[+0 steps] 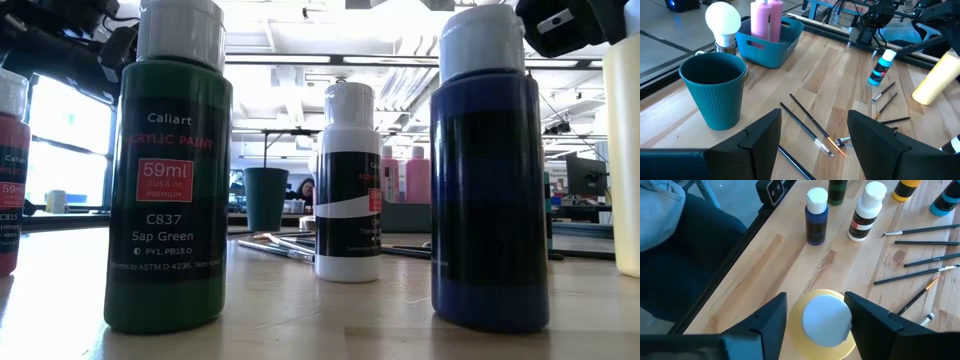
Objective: Pick & Place Paint Supplies
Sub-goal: Put the large yellow paint bottle into the blue bin
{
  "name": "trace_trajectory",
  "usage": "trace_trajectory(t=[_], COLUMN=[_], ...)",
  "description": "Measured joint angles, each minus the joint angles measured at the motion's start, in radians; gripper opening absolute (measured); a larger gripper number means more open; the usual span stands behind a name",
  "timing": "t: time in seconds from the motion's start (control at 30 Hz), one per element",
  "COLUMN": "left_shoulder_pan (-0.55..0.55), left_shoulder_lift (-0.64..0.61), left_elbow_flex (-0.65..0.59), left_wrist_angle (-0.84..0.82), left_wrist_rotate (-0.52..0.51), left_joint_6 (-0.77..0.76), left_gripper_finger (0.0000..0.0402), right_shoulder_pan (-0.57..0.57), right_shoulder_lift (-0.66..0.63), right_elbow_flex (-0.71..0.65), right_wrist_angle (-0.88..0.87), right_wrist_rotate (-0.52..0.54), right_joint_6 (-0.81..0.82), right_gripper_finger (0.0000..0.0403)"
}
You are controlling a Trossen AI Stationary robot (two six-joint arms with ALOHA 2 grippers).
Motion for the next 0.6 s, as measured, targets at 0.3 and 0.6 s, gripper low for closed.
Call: trace_trajectory(t=[0.3, 0.6], left_shoulder_pan=[0.0, 0.0], left_shoulder_lift=[0.0, 0.0], left_elbow_flex=[0.0, 0.0], left_wrist_angle=[0.0, 0.0], left_wrist_rotate=[0.0, 0.001], left_joint_6=[0.0, 0.0], left_gripper_finger=[0.0226, 0.0226], right_shoulder_pan=[0.0, 0.0], right_shoulder_lift=[0.0, -0.001], right_elbow_flex=[0.0, 0.0], right_wrist_angle=[-0.006, -0.002], right_wrist_rotate=[0.002, 0.035], right_joint_6=[-0.001, 0.039], right_gripper_finger=[0.0119, 0.0128])
